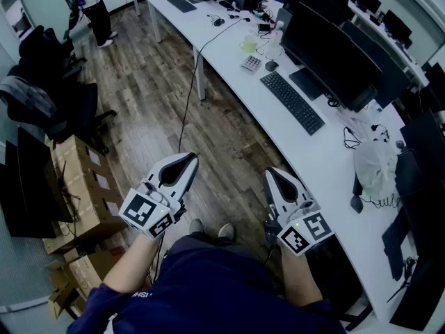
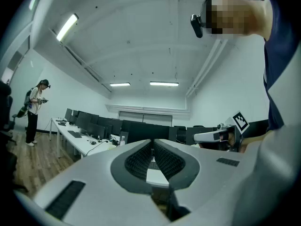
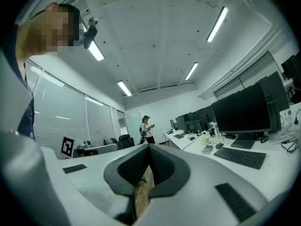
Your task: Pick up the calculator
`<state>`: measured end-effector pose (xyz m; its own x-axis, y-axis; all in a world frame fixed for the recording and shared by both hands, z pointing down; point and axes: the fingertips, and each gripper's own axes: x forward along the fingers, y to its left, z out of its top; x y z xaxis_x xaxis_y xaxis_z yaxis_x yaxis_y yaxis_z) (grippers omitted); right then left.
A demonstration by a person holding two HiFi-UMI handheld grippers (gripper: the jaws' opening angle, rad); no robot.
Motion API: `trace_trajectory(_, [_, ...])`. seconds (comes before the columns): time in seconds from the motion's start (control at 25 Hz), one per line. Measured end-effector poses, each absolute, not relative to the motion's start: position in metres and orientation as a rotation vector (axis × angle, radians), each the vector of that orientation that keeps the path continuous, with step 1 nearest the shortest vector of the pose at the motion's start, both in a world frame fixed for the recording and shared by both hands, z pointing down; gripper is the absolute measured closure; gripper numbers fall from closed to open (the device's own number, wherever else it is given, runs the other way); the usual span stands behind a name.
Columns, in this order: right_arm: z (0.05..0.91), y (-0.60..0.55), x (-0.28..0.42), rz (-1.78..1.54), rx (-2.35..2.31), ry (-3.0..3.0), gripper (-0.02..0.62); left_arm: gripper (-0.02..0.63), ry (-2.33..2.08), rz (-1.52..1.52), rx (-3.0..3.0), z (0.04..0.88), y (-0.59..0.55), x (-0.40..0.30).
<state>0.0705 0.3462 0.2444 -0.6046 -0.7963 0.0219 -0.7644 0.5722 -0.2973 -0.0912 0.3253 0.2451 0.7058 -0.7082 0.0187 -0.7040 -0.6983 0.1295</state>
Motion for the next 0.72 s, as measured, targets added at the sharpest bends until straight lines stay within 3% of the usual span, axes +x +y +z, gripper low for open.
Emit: trace_trajectory(0.72, [0.2441, 0.3375, 0.0637, -0.400, -1.327, 2.711, 0.592, 0.563, -1.138, -0.034, 2.792, 0.2482, 0.3156, -0.0901])
